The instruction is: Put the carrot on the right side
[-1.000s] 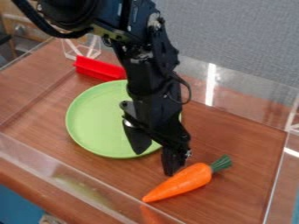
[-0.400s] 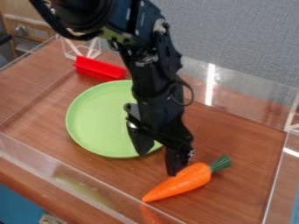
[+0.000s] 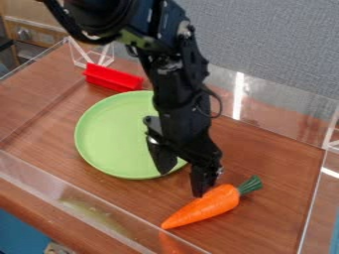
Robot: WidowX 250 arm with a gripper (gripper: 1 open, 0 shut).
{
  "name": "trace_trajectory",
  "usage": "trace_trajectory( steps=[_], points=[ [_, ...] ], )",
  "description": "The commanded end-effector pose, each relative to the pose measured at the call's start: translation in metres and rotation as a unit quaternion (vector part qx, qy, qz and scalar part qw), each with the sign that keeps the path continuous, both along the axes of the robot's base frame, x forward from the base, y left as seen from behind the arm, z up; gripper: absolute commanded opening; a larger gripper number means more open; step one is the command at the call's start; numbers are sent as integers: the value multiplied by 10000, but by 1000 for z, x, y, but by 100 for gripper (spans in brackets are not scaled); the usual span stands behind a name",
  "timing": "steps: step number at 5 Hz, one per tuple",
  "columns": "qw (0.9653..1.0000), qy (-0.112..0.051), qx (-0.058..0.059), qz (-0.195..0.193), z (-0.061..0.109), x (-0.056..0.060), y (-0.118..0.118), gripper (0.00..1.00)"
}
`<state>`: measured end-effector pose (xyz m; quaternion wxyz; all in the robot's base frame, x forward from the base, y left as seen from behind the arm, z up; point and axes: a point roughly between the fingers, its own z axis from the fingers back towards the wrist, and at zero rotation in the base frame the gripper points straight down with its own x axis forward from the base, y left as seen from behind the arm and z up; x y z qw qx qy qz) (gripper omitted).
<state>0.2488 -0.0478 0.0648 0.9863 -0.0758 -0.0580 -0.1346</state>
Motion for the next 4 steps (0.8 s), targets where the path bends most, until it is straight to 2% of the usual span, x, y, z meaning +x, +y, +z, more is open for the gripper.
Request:
trace_trajectory(
  steps=[1, 4],
  points=[
    [9997, -195, -35, 155, 10, 11, 6, 100],
    [9994, -201, -70, 262, 13, 15, 7, 100]
  ],
)
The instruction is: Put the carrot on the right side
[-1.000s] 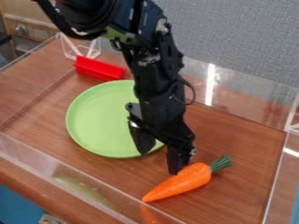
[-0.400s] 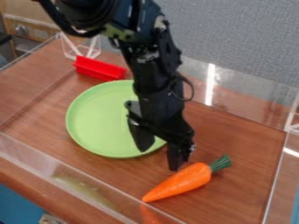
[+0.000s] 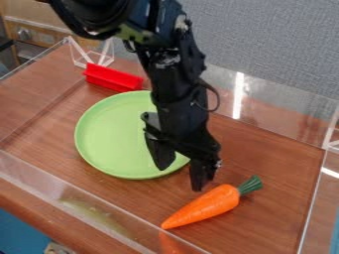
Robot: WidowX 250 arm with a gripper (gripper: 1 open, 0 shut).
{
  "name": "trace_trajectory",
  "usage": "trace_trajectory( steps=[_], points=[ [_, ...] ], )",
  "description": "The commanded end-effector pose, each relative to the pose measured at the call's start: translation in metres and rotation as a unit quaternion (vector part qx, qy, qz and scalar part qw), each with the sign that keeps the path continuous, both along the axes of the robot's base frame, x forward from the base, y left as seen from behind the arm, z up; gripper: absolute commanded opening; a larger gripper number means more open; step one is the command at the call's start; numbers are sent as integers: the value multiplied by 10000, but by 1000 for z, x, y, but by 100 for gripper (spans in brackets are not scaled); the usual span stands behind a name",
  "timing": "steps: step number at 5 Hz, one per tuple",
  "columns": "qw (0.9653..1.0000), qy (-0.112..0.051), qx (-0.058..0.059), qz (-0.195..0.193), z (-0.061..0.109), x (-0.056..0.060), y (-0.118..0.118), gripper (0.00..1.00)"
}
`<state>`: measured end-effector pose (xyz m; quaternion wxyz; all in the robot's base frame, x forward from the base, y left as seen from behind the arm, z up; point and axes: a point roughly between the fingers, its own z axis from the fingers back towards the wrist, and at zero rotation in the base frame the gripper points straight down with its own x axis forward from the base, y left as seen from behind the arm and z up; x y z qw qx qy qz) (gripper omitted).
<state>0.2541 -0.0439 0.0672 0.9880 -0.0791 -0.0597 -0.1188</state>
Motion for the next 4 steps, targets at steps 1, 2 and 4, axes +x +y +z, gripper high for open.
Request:
trace_trajectory(
  steps=[1, 2, 4],
  points=[
    [9997, -199, -30, 138, 11, 11, 4, 100],
    [9997, -192, -37, 172, 12, 11, 5, 100],
    [9996, -37, -3, -288, 4, 8, -9, 100]
  ],
)
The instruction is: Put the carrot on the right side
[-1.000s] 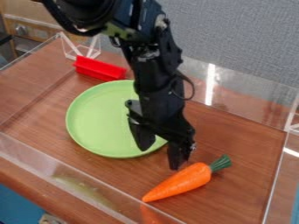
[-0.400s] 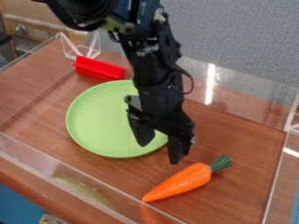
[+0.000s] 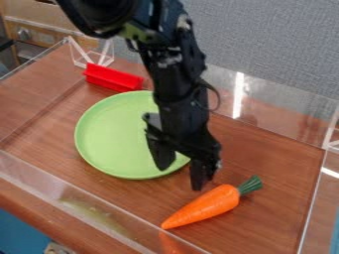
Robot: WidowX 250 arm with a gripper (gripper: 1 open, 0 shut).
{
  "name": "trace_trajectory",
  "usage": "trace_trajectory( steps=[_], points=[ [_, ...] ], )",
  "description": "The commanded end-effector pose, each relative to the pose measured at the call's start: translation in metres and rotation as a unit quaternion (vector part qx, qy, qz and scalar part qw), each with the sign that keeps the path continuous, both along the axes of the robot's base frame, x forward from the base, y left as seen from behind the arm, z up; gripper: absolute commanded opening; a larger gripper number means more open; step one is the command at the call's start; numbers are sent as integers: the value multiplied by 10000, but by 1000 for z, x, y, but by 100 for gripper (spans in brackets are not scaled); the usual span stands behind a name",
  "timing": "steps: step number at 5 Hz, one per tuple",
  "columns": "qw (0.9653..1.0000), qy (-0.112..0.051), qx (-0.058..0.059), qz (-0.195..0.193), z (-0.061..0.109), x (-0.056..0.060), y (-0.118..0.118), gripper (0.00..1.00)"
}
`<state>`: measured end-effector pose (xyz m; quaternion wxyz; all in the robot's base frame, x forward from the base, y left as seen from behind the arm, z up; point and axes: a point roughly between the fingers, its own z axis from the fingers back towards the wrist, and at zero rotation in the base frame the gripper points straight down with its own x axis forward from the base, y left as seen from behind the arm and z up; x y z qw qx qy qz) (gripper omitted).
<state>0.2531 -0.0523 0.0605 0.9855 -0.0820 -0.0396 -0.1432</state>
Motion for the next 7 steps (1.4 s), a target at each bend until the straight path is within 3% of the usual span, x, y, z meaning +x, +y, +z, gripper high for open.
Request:
trace_trajectory(
  steps=[1, 2, 3, 4, 6, 7],
  points=[
    [9984, -93, 49, -557, 1, 4, -20, 100],
    [9965, 80, 200, -807, -14, 2, -34, 100],
    [9947, 233, 333, -945, -27, 0, -40, 0],
    [9940, 167, 443, -981, -20, -2, -45, 0],
    [9916, 37, 786, -1027, 0, -6, -47, 0],
    [9919, 26, 813, -971, -1, -5, -43, 0]
  ],
)
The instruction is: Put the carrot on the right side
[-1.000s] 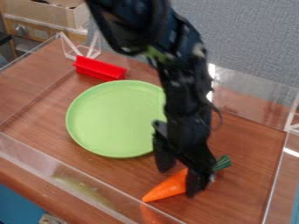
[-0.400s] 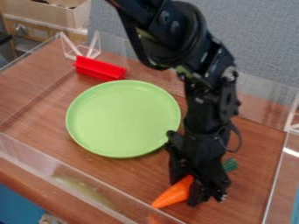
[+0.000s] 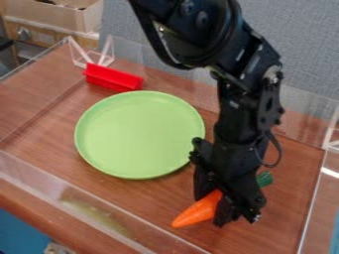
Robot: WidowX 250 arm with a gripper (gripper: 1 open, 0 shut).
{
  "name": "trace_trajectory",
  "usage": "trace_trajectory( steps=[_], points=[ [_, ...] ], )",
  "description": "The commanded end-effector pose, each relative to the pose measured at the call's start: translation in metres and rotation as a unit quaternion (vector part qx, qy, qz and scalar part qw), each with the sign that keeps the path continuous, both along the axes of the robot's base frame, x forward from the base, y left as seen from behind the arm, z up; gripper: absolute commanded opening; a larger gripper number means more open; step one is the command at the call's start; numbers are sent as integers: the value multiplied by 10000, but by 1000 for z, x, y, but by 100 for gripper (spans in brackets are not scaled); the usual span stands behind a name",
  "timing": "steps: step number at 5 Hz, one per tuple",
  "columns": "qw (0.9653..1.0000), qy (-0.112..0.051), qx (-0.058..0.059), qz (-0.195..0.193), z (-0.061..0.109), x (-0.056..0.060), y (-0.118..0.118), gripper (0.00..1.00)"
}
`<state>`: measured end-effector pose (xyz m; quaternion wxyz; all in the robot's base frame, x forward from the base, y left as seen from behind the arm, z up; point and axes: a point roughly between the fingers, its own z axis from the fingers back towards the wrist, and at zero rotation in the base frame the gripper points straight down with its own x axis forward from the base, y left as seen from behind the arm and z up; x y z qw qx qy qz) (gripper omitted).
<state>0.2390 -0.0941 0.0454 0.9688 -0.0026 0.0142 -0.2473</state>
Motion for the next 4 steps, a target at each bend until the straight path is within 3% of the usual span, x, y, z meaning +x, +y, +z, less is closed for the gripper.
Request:
trace_trajectory(
  steps=[1, 4],
  points=[
    [9994, -289, -107, 143, 12, 11, 4, 0],
    [9995, -268, -150, 97, 3, 10, 8, 0]
  ],
)
